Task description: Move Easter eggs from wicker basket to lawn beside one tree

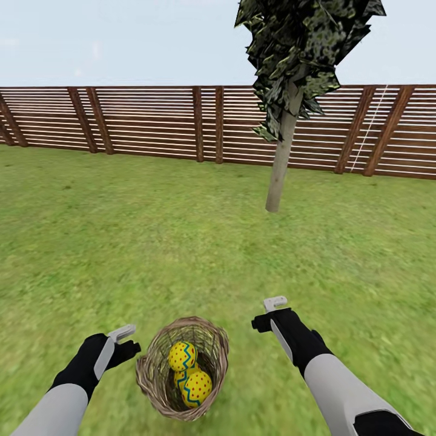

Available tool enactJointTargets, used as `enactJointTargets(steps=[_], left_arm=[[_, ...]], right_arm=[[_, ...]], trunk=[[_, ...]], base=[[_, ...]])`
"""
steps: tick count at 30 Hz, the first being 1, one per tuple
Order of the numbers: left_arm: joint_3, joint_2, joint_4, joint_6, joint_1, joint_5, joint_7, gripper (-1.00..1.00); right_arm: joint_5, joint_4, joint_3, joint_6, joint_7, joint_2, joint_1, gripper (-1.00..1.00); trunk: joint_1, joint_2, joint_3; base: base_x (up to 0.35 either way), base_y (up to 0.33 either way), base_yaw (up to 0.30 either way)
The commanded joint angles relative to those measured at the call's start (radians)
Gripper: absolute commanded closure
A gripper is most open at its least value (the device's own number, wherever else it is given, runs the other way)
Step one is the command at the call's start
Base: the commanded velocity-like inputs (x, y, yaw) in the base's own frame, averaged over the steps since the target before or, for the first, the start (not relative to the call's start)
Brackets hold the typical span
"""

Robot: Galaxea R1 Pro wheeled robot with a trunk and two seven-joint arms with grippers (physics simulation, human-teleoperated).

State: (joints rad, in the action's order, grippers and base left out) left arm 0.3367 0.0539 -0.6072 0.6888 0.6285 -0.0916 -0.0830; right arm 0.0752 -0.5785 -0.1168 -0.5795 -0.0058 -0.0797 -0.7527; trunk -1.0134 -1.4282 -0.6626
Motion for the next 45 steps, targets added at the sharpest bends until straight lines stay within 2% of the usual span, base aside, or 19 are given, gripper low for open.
enactJointTargets(steps=[1,38,45], left_arm=[[0.001,-0.002,-0.001,0.005,0.0,-0.01,-0.008,-1.0],[0.001,-0.006,-0.002,0.003,0.0,-0.011,-0.008,-1.0],[0.001,-0.025,-0.003,0.003,0.0,-0.01,-0.009,-1.0]], right_arm=[[0.008,-0.001,-0.002,-0.006,0.0,0.0,0.0,-1.0],[0.008,-0.002,-0.003,-0.005,0.0,-0.002,0.0,-1.0],[0.008,-0.001,-0.003,-0.005,0.0,-0.001,0.0,-1.0]], trunk=[[-0.004,-0.008,-0.004],[-0.146,-0.267,-0.12],[-0.173,-0.316,-0.142]], base=[[0.0,0.0,0.0],[0.0,0.0,0.0],[0.0,0.0,0.0]])
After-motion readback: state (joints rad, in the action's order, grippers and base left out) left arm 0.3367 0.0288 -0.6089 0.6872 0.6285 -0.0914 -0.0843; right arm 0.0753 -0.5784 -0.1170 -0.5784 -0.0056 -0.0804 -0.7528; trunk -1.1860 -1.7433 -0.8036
